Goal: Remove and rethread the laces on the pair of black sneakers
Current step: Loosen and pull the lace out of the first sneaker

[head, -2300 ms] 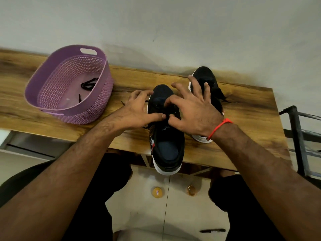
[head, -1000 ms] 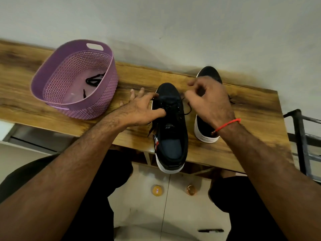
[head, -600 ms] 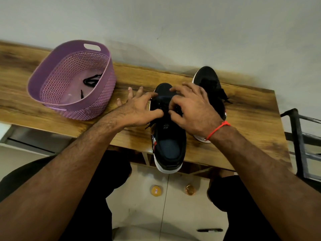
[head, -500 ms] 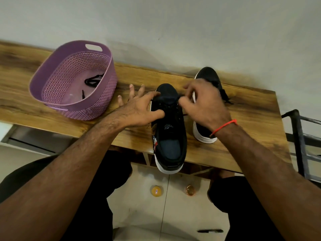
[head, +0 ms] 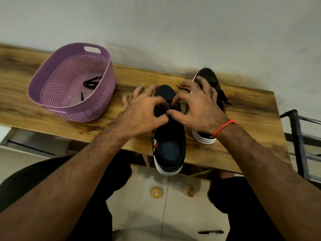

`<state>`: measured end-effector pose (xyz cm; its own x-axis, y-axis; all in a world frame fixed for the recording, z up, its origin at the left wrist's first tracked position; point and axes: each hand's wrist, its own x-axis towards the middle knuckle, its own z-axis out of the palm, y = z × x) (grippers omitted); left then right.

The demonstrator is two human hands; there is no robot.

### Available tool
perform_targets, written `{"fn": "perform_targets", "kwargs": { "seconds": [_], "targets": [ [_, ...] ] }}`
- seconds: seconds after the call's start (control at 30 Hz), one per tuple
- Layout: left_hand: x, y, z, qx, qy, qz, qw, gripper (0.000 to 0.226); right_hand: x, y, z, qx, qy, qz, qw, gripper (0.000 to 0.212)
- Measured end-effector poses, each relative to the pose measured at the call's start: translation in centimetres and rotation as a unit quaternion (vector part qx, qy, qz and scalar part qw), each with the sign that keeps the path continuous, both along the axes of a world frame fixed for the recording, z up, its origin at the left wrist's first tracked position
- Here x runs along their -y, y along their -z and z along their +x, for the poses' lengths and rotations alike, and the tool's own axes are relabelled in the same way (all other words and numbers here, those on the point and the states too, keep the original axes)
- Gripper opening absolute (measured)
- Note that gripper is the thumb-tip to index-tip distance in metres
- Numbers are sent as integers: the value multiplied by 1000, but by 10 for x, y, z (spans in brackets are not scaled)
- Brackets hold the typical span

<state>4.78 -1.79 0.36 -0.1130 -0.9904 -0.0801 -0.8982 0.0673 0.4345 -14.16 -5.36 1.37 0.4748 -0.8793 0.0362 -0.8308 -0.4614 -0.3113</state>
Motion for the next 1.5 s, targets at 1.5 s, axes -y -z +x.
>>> {"fn": "perform_targets", "kwargs": {
  "seconds": [1.5],
  "targets": [
    [-6, -2, -11, -45, -42, -99, 993, 25, 9, -5, -13, -70, -50, 71, 994, 46]
  ]
}}
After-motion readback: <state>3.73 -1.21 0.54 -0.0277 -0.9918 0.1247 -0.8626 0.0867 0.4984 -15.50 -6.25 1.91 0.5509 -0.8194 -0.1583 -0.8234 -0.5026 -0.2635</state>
